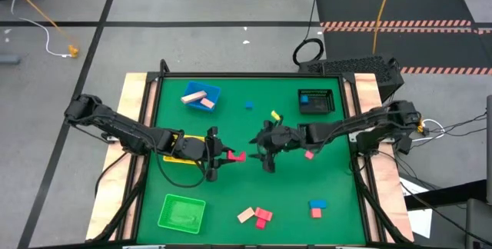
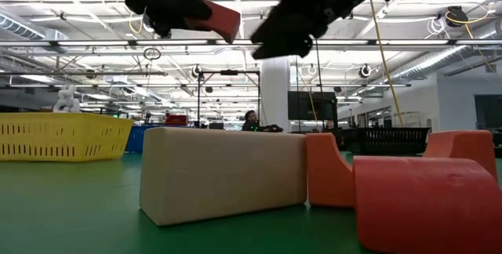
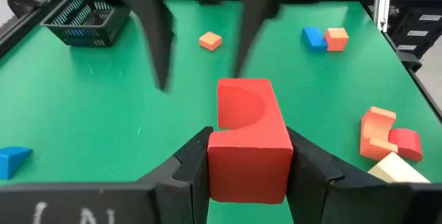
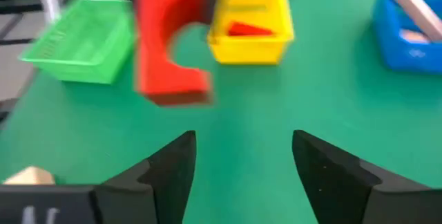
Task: Sort & place blocks by color
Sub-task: Put the top red block into the yellow bin, then put the top blue block into the black bin
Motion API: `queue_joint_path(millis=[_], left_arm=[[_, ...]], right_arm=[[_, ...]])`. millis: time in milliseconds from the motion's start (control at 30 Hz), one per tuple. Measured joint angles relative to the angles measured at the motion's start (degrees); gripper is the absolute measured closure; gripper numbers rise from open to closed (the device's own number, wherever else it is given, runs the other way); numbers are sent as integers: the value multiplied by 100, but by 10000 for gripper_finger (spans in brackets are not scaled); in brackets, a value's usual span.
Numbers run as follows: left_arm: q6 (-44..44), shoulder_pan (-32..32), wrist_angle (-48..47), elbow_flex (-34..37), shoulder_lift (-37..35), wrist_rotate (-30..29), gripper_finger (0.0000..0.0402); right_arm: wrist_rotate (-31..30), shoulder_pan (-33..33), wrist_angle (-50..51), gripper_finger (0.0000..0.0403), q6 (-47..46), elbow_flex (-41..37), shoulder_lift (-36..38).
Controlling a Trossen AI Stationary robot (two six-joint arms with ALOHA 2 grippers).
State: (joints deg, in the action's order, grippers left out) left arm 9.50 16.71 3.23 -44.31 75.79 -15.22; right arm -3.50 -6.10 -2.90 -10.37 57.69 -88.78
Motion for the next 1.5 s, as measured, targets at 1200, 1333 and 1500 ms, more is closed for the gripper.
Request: queue_joint_path(millis=[1200, 1333, 1500], left_arm=[[5255, 35, -6015, -4, -1196, 264, 269], [5280, 37, -6018, -4, -1201, 282, 226], [5328, 37, -6020, -4, -1198, 306, 128]], right_arm=[[-672, 2160, -3117, 156, -754, -1630, -817], [-668, 2226, -3036, 156, -628, -1259, -1330], [-665, 2337, -2705, 156, -176, -716, -1793]])
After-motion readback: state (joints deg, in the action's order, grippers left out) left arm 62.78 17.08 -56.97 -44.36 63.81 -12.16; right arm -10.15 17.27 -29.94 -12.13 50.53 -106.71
